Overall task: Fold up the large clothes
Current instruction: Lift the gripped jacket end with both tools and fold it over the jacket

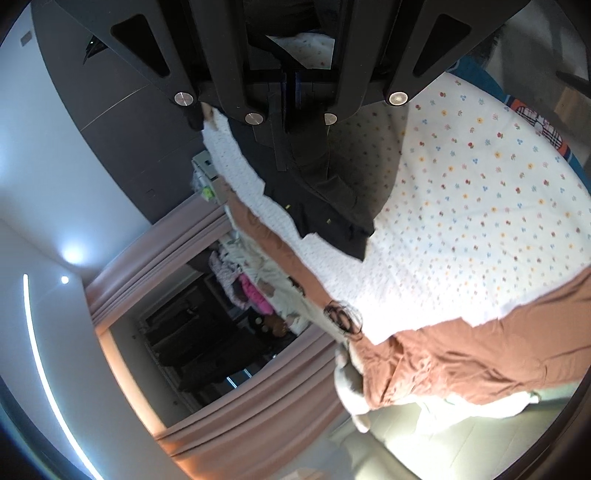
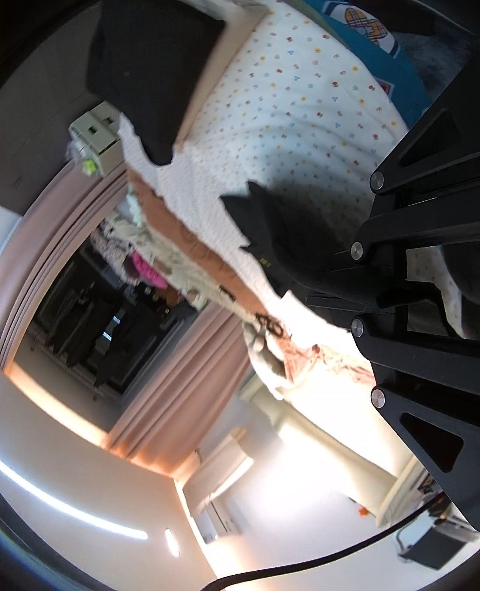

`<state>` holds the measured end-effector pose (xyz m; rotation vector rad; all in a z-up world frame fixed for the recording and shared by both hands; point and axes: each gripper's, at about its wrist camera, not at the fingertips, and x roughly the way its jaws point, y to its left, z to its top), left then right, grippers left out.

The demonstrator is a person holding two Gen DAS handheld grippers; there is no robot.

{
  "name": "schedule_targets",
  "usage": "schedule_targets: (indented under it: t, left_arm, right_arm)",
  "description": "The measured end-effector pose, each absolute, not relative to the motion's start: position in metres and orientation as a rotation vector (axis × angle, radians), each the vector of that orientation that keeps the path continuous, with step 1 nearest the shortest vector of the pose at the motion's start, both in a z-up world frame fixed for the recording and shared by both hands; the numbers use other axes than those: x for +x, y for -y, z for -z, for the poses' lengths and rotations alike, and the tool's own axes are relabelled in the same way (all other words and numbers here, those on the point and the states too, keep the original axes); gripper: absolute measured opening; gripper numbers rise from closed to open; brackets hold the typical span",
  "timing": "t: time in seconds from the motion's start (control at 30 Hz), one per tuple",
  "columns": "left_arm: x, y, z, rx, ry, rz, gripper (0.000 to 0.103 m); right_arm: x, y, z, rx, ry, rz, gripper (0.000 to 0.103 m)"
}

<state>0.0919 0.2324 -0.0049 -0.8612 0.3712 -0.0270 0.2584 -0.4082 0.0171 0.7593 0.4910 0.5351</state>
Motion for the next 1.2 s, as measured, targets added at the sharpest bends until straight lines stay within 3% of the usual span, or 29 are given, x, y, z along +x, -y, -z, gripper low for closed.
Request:
schedule_targets:
  t: [0.6,1.2]
  left_arm:
    - [-0.004,-0.214,-0.077,-0.815,-0.180,0.054,0.001]
    - [0.129,-0.248,-0.091,-0.785,-0.230,0.000,0.001]
  right_arm:
    - [0.190,0.411,-0.092,0.704,-0.352,-0.646,0.004]
    - [0.310,0.382,-0.104,0.655,-0.395,-0.557,0.004]
